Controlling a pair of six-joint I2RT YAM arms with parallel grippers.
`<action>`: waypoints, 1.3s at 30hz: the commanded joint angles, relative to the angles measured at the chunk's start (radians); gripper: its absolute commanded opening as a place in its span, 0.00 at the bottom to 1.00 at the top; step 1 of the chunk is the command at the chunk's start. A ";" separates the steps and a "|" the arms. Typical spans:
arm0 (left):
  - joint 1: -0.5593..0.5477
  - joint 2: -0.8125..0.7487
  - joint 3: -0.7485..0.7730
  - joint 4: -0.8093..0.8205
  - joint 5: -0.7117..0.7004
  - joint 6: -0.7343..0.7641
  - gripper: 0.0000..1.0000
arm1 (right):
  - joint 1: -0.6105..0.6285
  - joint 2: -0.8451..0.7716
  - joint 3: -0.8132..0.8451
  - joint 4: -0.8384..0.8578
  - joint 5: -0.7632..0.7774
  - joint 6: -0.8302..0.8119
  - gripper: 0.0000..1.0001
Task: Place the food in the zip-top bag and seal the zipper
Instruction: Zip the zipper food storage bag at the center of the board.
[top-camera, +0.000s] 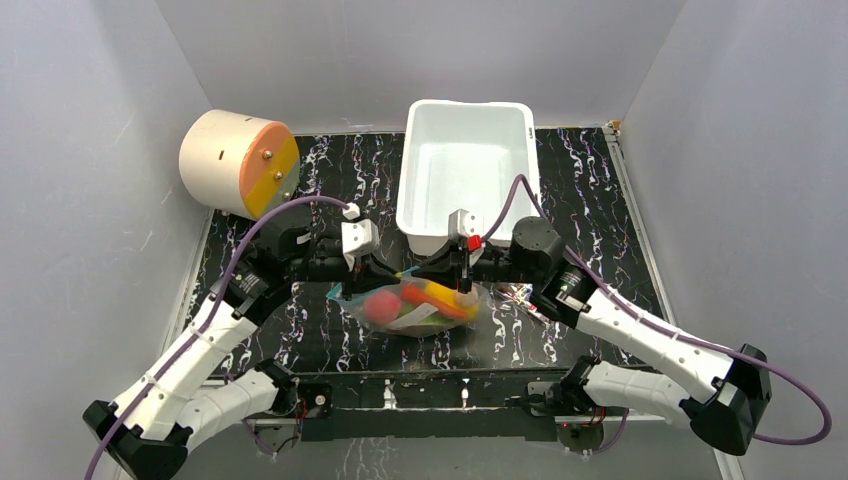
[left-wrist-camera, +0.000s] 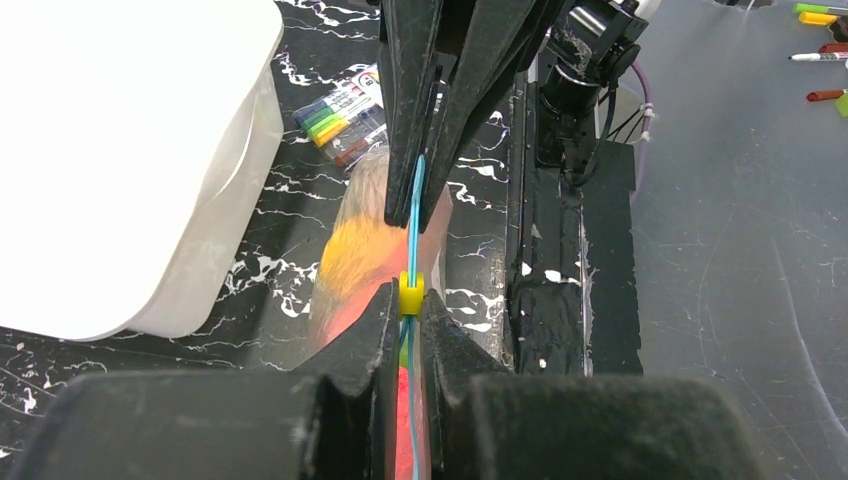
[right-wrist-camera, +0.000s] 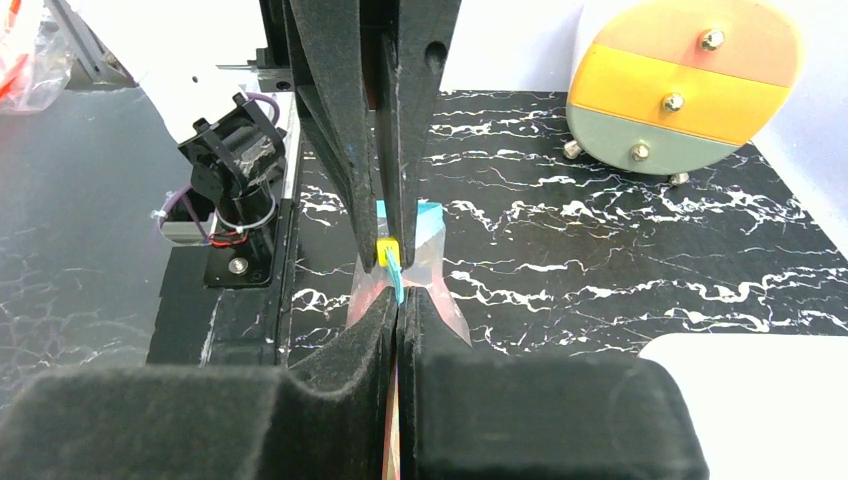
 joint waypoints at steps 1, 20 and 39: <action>0.001 -0.044 -0.005 -0.095 -0.030 0.015 0.00 | -0.007 -0.082 -0.010 0.091 0.091 0.009 0.00; 0.001 -0.042 0.023 -0.126 -0.014 0.055 0.00 | -0.007 -0.040 -0.005 -0.010 -0.037 0.051 0.51; 0.001 -0.014 0.026 -0.101 -0.002 0.072 0.00 | -0.004 0.070 0.023 0.172 -0.058 0.144 0.00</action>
